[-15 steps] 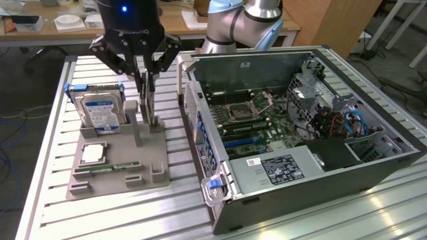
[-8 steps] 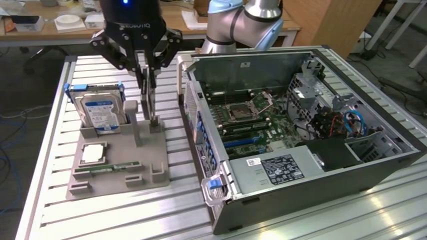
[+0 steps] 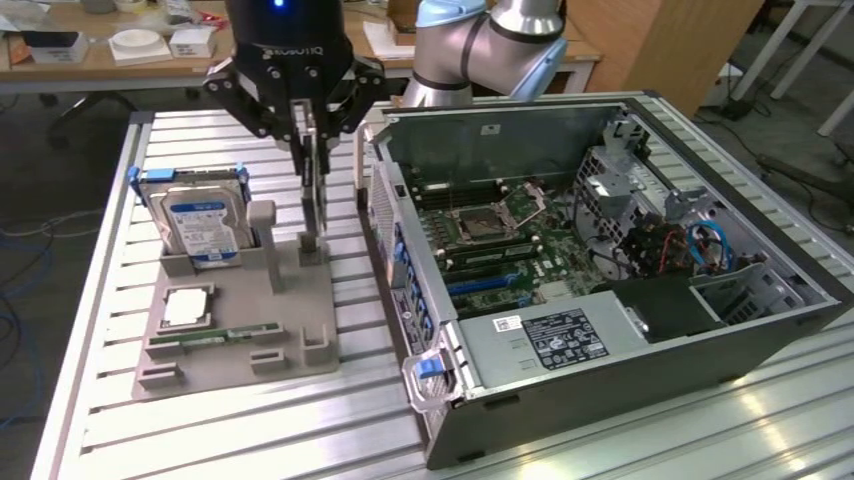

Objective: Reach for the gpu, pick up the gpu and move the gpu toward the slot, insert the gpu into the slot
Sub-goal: 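Pick up the gpu and move the gpu toward the slot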

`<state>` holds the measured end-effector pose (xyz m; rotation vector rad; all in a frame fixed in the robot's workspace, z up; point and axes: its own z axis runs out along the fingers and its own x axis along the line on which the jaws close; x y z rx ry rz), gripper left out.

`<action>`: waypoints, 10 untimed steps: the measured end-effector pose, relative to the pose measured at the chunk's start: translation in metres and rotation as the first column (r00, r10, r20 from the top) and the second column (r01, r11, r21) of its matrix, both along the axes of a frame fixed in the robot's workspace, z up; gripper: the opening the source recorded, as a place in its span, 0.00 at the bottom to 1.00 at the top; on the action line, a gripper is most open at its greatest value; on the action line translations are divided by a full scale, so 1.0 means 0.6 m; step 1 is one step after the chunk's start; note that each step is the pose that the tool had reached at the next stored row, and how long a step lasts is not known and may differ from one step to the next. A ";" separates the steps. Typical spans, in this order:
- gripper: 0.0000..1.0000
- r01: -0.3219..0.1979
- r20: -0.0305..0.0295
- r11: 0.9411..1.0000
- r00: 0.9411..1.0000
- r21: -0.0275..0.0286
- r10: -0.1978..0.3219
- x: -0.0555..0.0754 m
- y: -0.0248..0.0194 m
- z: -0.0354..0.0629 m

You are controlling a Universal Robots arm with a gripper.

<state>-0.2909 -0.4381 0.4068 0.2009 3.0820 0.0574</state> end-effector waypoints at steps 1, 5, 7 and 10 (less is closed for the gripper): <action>0.26 0.000 0.000 1.000 1.000 0.000 0.000 0.003 0.0000 0.000; 0.26 0.000 0.000 1.000 1.000 0.000 0.000 0.016 -0.0001 0.002; 0.26 0.000 0.000 1.000 1.000 0.000 0.000 0.016 0.0000 0.009; 0.26 0.000 0.000 1.000 1.000 0.000 0.000 0.018 -0.0001 0.015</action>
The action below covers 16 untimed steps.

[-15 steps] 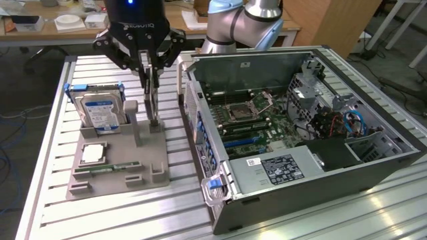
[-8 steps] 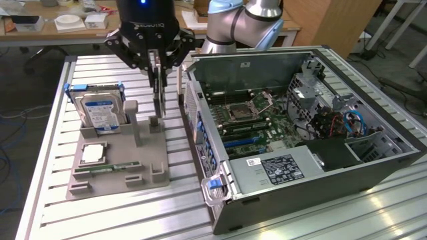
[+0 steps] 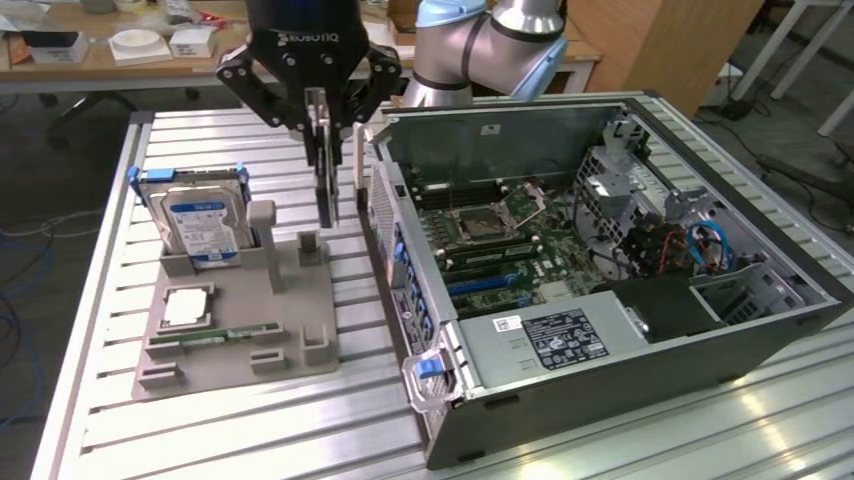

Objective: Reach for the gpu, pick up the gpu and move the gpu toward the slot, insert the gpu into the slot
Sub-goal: 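Pick up the gpu and move the gpu toward the slot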

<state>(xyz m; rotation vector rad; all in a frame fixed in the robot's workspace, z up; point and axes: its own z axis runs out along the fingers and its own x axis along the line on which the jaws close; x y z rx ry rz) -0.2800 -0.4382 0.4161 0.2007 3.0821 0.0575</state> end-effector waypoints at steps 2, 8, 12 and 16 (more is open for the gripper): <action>0.26 0.000 0.000 1.000 1.000 0.000 0.000 0.006 0.0001 0.002; 0.26 0.000 0.000 1.000 1.000 0.000 0.000 0.027 0.0000 0.005; 0.26 0.000 0.000 1.000 1.000 0.000 0.000 0.040 0.0000 0.007; 0.26 0.000 0.000 1.000 1.000 0.000 0.000 0.054 0.0000 0.010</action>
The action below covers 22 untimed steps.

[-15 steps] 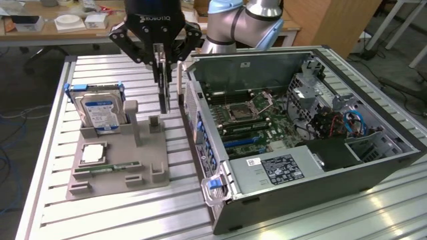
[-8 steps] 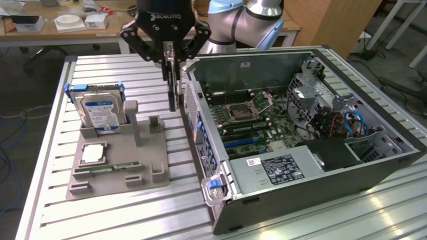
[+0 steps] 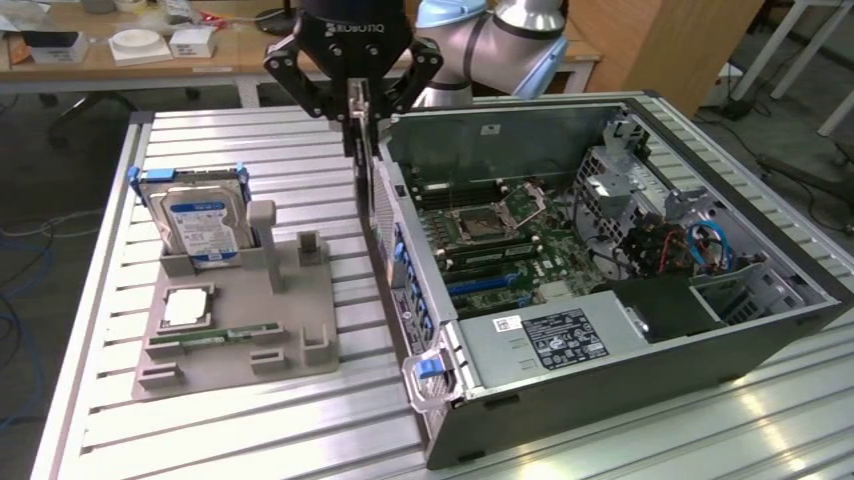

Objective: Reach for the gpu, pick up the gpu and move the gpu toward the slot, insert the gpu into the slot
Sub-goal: 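Pick up the gpu and move the gpu toward the slot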

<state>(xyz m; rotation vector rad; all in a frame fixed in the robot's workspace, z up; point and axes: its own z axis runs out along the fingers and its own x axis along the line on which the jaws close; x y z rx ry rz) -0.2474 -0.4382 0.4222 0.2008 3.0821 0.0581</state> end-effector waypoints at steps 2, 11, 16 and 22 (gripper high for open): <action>0.26 -0.001 0.000 1.000 1.000 0.002 0.001 0.005 0.0000 0.001; 0.26 -0.028 0.000 1.000 1.000 0.005 0.028 0.024 0.0000 0.002; 0.26 -0.034 0.000 0.999 0.999 0.006 0.034 0.043 0.0000 0.004; 0.26 -0.042 0.000 0.999 0.999 0.008 0.042 0.068 0.0000 0.005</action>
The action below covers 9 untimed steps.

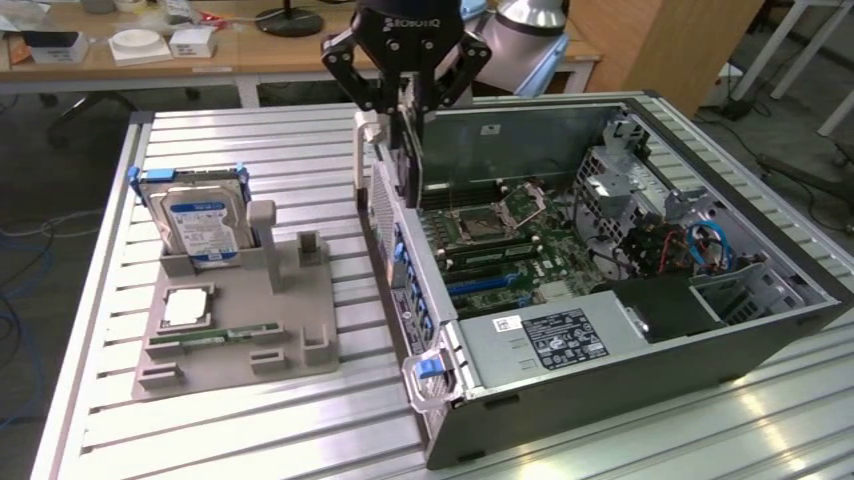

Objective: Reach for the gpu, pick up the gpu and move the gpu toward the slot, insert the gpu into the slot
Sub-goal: 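Pick up the gpu and move the gpu toward the slot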

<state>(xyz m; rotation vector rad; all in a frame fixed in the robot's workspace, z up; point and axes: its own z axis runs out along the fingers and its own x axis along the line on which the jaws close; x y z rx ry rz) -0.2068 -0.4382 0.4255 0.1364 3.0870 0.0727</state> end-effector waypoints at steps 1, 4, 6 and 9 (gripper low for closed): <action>0.26 -0.001 0.000 1.000 1.000 0.000 0.001 0.005 0.0000 0.000; 0.26 -0.003 0.000 1.000 1.000 0.001 0.003 0.020 0.0000 0.000; 0.26 -0.003 -0.001 1.000 1.000 0.001 0.003 0.032 0.0000 0.000; 0.26 -0.005 -0.001 1.000 1.000 0.002 0.005 0.050 0.0000 0.000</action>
